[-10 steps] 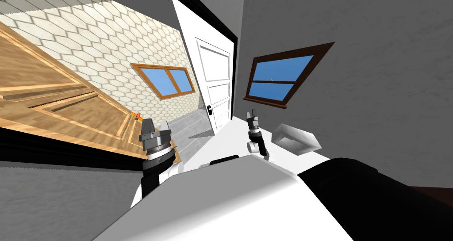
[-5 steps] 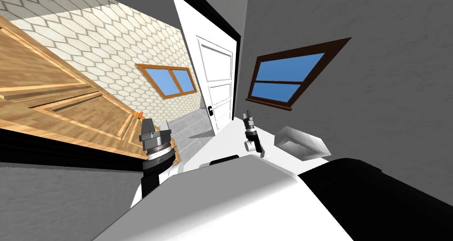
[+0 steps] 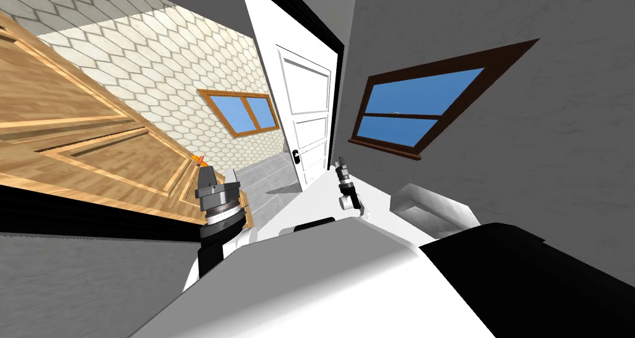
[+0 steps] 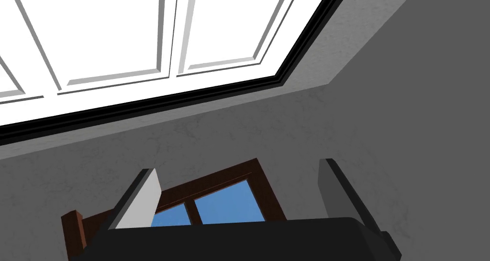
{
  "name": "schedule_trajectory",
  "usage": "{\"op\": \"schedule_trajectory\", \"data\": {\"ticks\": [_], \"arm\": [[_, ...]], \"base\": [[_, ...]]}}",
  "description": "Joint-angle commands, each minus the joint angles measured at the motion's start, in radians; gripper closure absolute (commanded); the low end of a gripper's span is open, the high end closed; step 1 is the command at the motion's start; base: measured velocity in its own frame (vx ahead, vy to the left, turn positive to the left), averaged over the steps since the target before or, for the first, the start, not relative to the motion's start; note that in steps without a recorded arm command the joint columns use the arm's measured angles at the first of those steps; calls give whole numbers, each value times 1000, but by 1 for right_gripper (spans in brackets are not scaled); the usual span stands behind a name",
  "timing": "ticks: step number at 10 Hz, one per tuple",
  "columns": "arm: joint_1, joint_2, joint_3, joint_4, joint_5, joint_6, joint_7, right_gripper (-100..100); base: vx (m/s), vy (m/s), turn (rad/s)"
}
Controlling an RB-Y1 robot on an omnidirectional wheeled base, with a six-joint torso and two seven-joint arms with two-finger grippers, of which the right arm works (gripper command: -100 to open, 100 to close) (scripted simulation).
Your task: Push the door open
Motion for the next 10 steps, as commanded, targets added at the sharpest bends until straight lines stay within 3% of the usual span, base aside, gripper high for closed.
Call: {"op": "schedule_trajectory", "data": {"ticks": [1, 6, 7, 9, 10], "arm": [[-40, 5, 12, 49, 8, 22, -4, -100], [-143, 7, 45, 203, 26, 58, -29, -100], [-143, 7, 45, 212, 26, 58, -29, -100], [-184, 10, 58, 268, 34, 72, -40, -100], [-184, 10, 58, 278, 34, 72, -40, -100]], "base": [[86, -71, 124], [88, -56, 105], [61, -53, 29], [53, -43, 86], [47, -44, 36]]}}
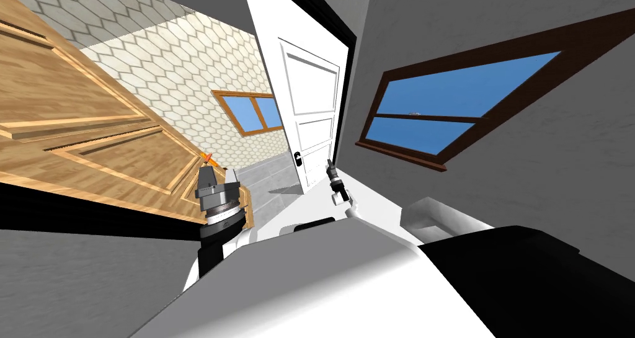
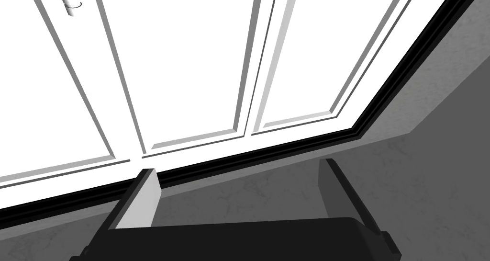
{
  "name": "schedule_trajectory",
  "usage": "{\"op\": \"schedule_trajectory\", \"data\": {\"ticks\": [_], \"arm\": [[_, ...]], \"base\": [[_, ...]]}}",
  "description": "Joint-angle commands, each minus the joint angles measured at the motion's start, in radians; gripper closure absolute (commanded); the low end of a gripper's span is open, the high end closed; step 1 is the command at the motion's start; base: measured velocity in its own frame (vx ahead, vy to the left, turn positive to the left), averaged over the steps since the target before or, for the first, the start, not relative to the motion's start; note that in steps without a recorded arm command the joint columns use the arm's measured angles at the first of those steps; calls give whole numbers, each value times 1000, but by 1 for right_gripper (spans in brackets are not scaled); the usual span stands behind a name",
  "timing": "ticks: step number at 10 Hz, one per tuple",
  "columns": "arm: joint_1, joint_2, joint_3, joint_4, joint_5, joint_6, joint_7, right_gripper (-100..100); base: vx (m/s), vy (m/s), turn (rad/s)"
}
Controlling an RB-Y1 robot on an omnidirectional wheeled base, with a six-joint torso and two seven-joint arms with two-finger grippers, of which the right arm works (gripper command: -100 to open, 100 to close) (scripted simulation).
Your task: Push the door open
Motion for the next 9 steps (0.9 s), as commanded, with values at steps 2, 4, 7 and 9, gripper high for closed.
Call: {"op": "schedule_trajectory", "data": {"ticks": [2, 4, 7, 9], "arm": [[-45, 4, 14, 75, 8, 13, -11, -100], [-85, 10, 26, 135, 15, 27, -21, -100], [-123, 17, 38, 201, 21, 40, -30, -100], [-142, 20, 44, 231, 25, 47, -35, -100]], "base": [[62, -42, 64], [76, -62, 127], [60, -46, 62], [51, -36, 46]]}}
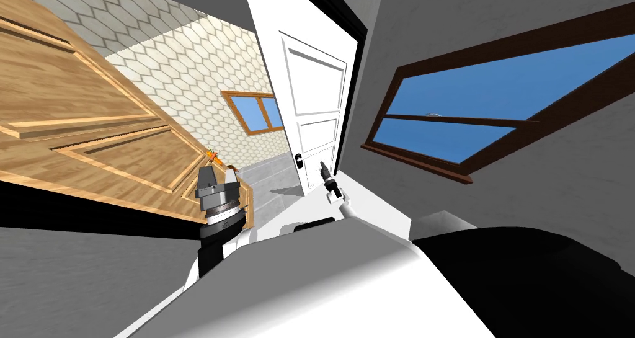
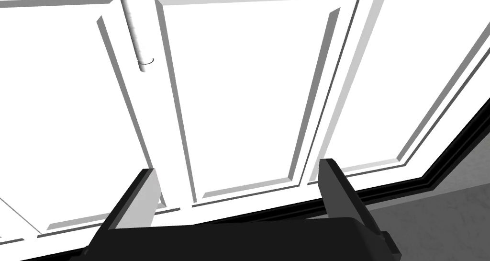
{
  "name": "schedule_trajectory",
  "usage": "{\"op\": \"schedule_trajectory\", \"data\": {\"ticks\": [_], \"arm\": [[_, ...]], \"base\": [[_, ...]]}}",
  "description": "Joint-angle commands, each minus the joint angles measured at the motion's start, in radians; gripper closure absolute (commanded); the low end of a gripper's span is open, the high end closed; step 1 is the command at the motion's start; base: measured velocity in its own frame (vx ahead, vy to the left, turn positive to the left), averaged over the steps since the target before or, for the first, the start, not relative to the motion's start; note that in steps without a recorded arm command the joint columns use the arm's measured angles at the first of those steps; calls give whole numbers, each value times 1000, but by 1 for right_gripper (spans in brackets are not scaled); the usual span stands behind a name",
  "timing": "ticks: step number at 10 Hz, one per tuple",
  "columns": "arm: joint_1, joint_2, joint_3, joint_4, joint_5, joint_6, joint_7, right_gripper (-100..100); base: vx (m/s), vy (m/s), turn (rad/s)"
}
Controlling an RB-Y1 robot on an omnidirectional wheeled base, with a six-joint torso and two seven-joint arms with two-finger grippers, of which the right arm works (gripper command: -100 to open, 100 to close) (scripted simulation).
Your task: Push the door open
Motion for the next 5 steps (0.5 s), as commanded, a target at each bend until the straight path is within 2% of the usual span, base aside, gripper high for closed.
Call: {"op": "schedule_trajectory", "data": {"ticks": [1, 5], "arm": [[-29, 3, 8, 50, 4, 7, -9, -100], [-98, 21, 30, 159, 16, 31, -26, -100]], "base": [[66, -65, 91], [75, -71, 90]]}}
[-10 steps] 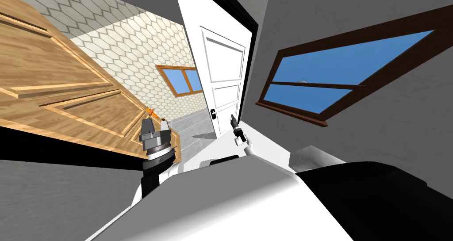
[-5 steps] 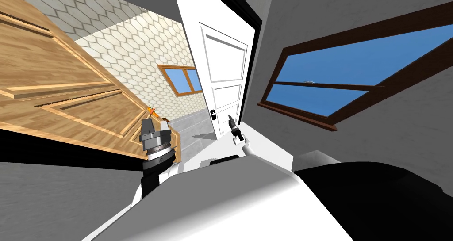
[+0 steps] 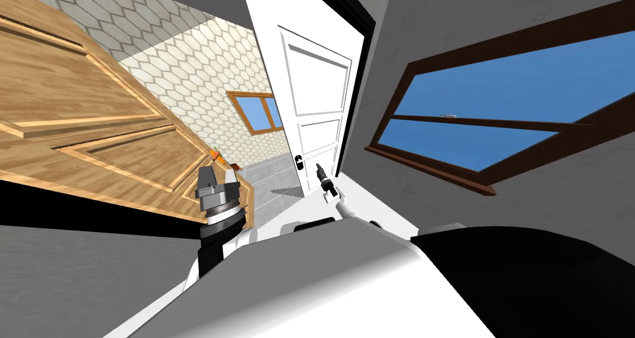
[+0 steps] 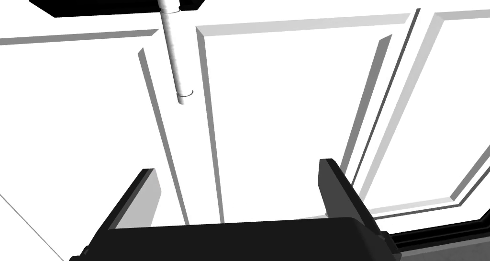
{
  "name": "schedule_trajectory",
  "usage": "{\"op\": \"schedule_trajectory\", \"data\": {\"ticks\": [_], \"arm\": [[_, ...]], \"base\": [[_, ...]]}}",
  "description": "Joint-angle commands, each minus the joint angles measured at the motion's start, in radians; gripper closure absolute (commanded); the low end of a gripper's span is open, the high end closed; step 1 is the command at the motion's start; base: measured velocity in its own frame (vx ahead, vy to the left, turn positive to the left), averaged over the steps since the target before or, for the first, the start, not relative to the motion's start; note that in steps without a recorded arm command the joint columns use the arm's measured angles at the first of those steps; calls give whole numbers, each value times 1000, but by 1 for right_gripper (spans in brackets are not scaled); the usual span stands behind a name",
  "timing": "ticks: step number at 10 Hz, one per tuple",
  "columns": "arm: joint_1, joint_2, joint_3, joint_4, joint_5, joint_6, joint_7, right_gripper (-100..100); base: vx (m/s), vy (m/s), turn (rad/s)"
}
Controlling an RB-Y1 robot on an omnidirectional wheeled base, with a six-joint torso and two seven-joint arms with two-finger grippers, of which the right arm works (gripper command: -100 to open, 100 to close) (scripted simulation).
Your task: Push the door open
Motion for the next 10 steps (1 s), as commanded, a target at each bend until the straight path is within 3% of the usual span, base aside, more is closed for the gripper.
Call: {"op": "schedule_trajectory", "data": {"ticks": [1, 2, 10], "arm": [[-31, 6, 7, 45, 3, 10, -9, -100], [-31, 6, 7, 45, 3, 10, -9, -100], [-143, 52, 42, 221, 23, 48, -36, -100]], "base": [[71, -56, 85], [51, -36, 21], [61, -53, 68]]}}
